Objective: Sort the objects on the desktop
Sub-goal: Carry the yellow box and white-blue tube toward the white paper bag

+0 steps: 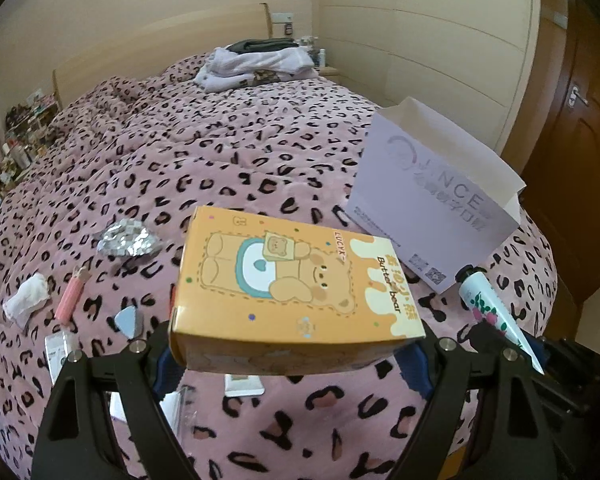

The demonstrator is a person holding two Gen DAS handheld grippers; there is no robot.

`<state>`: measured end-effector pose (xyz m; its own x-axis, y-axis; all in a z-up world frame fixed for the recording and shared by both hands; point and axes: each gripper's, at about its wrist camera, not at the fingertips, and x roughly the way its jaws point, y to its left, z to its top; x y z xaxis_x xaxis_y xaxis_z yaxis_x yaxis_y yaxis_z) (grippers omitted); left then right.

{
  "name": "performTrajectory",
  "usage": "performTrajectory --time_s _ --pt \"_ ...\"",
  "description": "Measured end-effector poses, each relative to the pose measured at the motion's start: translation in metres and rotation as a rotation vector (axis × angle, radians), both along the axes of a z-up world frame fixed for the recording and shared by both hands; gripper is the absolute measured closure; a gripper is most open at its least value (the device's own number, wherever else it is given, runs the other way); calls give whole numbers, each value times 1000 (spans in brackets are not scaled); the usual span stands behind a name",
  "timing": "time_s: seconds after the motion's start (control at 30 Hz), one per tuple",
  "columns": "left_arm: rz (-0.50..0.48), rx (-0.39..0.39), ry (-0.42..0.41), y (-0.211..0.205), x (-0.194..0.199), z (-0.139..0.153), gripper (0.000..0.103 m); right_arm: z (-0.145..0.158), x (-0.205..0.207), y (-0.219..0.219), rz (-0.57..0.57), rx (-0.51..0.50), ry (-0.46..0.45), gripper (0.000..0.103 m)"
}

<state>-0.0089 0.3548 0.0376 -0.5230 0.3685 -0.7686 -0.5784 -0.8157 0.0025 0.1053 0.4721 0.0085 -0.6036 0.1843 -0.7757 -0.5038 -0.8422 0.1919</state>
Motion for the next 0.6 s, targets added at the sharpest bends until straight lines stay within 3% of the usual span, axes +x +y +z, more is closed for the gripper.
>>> performTrajectory --time_s 0.6 --pt "-134 40 -22 62 -17 7 16 24 -2 38 -93 56 33 83"
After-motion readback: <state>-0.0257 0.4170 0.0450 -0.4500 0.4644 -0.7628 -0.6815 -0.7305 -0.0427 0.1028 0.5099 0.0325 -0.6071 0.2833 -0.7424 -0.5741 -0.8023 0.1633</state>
